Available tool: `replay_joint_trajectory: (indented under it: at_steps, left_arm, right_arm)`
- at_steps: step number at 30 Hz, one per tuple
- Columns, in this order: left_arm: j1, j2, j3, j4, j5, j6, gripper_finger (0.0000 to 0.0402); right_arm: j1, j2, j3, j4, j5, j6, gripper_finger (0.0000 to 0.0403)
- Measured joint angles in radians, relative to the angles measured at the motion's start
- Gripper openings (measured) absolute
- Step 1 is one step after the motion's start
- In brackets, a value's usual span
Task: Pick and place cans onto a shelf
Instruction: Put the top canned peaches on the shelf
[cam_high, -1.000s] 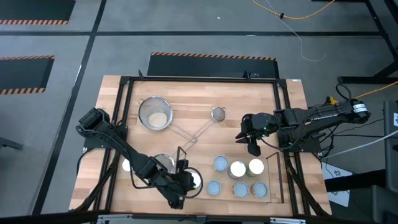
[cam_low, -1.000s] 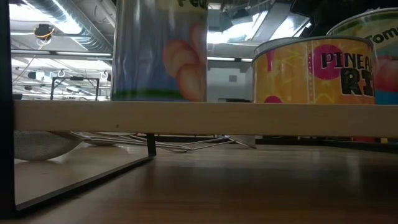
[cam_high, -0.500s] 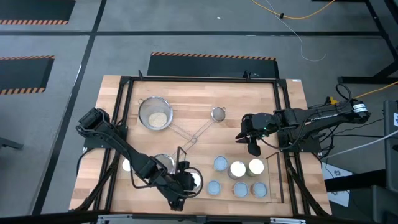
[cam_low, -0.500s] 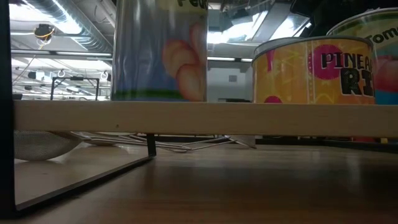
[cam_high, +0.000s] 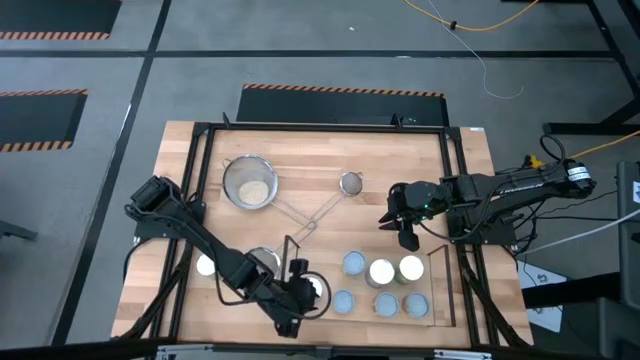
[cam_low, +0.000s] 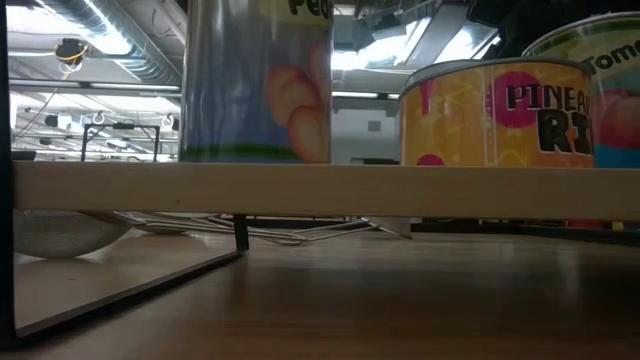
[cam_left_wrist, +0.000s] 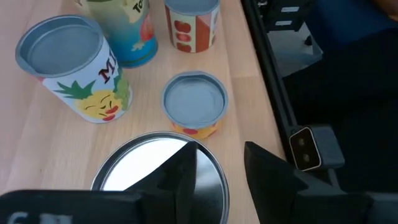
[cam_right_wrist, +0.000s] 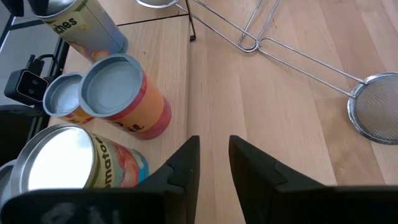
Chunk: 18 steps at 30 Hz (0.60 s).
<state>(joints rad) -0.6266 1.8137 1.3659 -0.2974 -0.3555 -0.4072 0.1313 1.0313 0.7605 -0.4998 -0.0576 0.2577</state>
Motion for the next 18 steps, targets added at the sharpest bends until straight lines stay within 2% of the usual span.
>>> replay_joint_trajectory:
  at_steps: [6, 18]
  left_arm:
    - [0.000, 0.000, 0.000, -0.001, -0.007, -0.001, 0.0110]
    - [0.000, 0.000, 0.000, -0.004, 0.013, 0.007, 0.0010]
  right_arm:
    - [0.000, 0.000, 0.000, 0.000, -0.022, 0.000, 0.0090]
    - [0.000, 0.000, 0.000, 0.002, -0.026, 0.000, 0.0090]
